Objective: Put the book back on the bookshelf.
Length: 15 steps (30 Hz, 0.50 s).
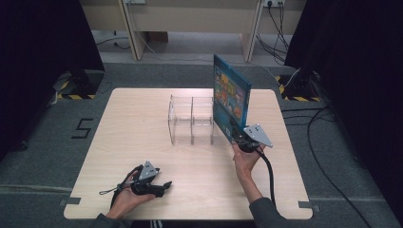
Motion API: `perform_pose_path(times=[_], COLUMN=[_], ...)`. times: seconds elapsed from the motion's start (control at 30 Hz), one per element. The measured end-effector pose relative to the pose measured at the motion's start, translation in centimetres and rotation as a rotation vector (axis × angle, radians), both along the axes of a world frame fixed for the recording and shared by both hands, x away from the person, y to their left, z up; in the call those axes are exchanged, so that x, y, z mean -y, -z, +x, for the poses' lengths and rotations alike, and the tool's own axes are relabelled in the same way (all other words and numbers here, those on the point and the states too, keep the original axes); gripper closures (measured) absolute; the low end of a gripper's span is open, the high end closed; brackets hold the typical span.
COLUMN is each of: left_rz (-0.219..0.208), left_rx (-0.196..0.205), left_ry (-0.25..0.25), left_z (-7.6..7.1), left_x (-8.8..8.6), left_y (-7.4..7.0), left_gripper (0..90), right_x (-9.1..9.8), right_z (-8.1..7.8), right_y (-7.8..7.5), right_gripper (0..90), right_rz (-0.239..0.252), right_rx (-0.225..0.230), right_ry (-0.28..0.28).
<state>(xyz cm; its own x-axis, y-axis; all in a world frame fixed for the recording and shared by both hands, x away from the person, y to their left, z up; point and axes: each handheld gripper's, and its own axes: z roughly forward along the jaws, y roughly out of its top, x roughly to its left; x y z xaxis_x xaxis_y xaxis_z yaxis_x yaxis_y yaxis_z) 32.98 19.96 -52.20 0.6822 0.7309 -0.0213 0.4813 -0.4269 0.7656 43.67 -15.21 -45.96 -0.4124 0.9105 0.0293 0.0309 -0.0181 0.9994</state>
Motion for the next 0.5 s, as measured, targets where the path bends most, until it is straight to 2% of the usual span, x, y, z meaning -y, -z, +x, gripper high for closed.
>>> perform_pose_path(times=[0.23,0.33,0.43,0.5], left_rz=[0.002,0.0,-0.003,-0.002], left_rx=[0.001,0.0,-0.001,-0.001], left_ry=[0.012,0.014,0.014,0.014], left_z=[-0.1,-0.1,-0.2,-0.2], left_x=[0.1,0.1,0.1,0.1], left_y=[0.0,0.0,0.0,0.0], left_gripper=[26.2,26.1,26.1,26.1], right_x=[-0.3,-0.2,0.0,0.2], right_z=[-0.2,-0.4,-0.8,-1.2], right_y=[1.1,1.3,1.7,1.8], right_gripper=[82.8,82.7,82.6,82.2], right_rz=[-0.013,0.014,0.011,0.028], right_rx=[0.018,0.0,-0.005,-0.038], right_ry=[0.017,0.024,0.028,0.029])
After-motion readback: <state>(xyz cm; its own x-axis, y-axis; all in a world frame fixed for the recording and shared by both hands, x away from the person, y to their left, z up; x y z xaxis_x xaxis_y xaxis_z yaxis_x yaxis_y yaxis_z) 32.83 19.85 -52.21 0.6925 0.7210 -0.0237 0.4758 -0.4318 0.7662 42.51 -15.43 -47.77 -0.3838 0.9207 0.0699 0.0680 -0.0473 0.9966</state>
